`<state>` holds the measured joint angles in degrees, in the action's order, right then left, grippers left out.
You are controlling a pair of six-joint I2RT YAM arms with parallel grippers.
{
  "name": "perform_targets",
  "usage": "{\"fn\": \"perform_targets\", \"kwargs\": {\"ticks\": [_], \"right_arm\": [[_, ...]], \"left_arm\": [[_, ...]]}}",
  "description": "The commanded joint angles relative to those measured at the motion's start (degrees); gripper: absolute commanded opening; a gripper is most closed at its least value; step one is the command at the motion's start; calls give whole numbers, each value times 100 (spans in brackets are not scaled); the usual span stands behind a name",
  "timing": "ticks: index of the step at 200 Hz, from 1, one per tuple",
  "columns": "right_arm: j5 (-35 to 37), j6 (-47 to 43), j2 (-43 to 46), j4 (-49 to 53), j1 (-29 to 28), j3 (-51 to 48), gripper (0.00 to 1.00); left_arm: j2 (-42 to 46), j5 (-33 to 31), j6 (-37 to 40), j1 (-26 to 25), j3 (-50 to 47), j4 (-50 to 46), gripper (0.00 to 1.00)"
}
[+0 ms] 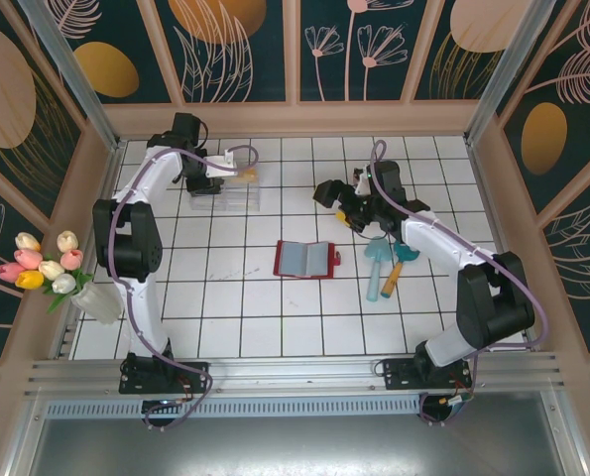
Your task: Take the credit cards out of the card holder
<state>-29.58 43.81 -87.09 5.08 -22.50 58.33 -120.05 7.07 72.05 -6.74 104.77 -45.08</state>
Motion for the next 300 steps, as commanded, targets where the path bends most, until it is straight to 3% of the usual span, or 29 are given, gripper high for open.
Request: {"fn": "perform_targets", "kwargs": {"ticks": [1,107,216,300], "right_arm": [[57,56,-73,119,-46,170,99],[58,65,-229,132,-55,189,99],[-8,80,-309,119,-55,213,99],[-49,94,-309,118,-102,228,99]], "left_arm": [[-177,206,125,76,188,-234,0],[-281,-247,246,191,-69,425,3],[-333,-135,413,208,95,390,4],[-370,-201,439,206,26,692,14]]}}
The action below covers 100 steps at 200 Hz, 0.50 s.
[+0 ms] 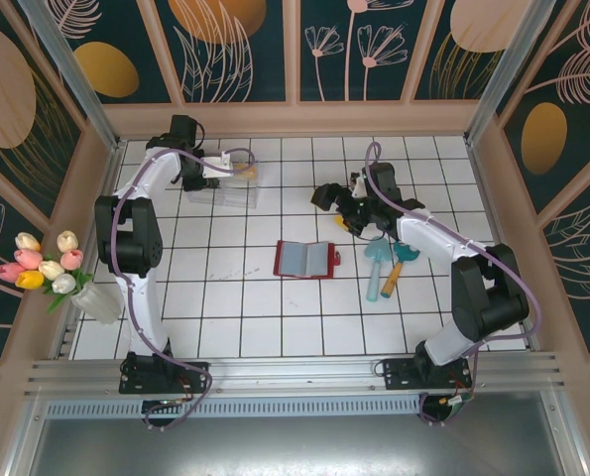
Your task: Take the credit cards out of the card holder
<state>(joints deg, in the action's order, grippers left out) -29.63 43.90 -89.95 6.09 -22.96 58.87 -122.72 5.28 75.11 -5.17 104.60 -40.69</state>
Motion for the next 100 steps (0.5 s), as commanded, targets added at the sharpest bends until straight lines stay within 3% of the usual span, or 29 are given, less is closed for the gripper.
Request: {"fn": "perform_targets", "kwargs": {"ticks": [1,100], "right_arm": [[-44,89,-22,16,-58,175,99],[-87,101,-53,24,-71,200,99]], "left_arm": [[-103,-25,134,50,43,258,14],[-42,-383,302,47,-254,742,17]]}}
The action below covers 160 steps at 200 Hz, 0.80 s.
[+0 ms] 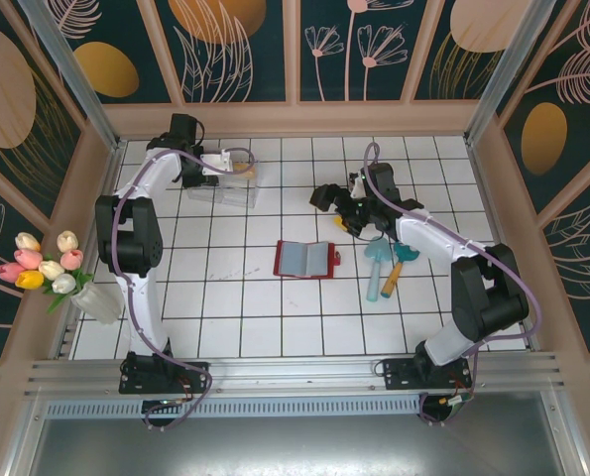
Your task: Take the credit cards out of the card holder
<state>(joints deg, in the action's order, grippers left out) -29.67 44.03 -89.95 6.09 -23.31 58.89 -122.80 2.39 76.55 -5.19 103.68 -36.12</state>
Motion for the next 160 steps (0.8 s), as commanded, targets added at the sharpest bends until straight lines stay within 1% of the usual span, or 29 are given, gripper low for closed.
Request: {"fn": "perform_targets", "kwargs": {"ticks": [1,35,64,95,110,127,160], "right_arm": [[-83,88,-51,28,-39,199,99],[-83,98,-49,24,-46,184,99],[-92,101,-49,10,-43,193,99],[-92,114,-49,4,-49,206,99],[-83,121,-46,-7,-50,208,99],[-92,118,-49,-12,-47,202,99],[-99,100,-40,-2,-57,211,99]], "left_arm": [[-29,-97,158,47,-167,292,17],[22,-80,182,49,-294,425,16],[28,3,254,44,-292,369,11],[-5,345,246,28,-105,-15,6],[-15,455,236,3,-68,-136,2],[32,580,214,-32,-109,-173,0],[48,850,142,-91,18,-518,0]]}}
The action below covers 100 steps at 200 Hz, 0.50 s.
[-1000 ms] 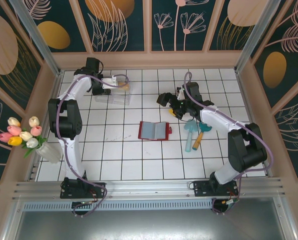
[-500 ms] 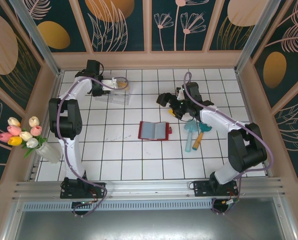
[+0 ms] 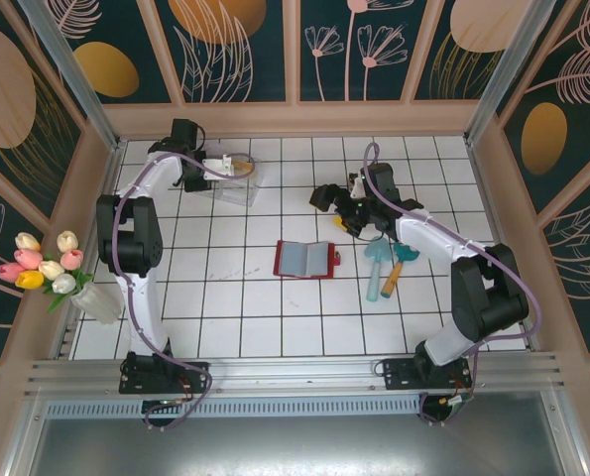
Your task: Take the credit cards out of the card holder
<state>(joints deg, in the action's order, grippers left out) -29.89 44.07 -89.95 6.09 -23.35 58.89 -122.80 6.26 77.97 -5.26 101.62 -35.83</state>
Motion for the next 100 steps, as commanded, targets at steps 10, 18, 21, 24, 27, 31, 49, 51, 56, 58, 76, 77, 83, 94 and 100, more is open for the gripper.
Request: {"fn": "perform_targets", "kwargs": {"ticks": [10,18,21,24,27,31,49,51,56,58,76,77,83,94,100], "right_arm": [[-68,100,-40,-5,-47,212,99],[-61,96,-39,-19,-47,207,99],[-62,94,-46,-24,-50,203,99],[-62,100,-46,-32,-47,212,99],[-65,98,-53,-29,-51,210,99],[-75,99,-57,-44,-52,210,99],[-79,109,-36,-71,-50,206,99],[-79,97,-39,-74,-54,196,99],[-84,96,-31,-76,-55,194,99],[-80,93,-31,-78,-51,193,99],[-72,59,4,-72,-53,161,99],[-75,54,8,-72,-50,159,99],[-72,50,12,-58,-54,151,99],[-70,49,30,-62,-47,127,99],[-70,33,46,-74,-54,120,99]], "left_arm": [[48,481,-36,-114,261,-671,0],[54,508,-93,-141,287,-730,0],[55,538,-104,-156,294,-775,0],[59,567,-114,-166,303,-809,0],[63,607,-123,-180,312,-853,0],[71,646,-144,-190,314,-897,0],[87,627,-251,-296,301,-1071,0],[85,623,-266,-308,298,-1096,0],[83,622,-288,-335,288,-1136,0],[88,622,-286,-353,290,-1154,0],[124,607,-321,-453,205,-1267,0],[129,606,-328,-460,198,-1267,0],[150,596,-347,-487,162,-1289,0],[201,630,-383,-530,101,-1328,0],[245,651,-404,-552,64,-1349,0]]}}
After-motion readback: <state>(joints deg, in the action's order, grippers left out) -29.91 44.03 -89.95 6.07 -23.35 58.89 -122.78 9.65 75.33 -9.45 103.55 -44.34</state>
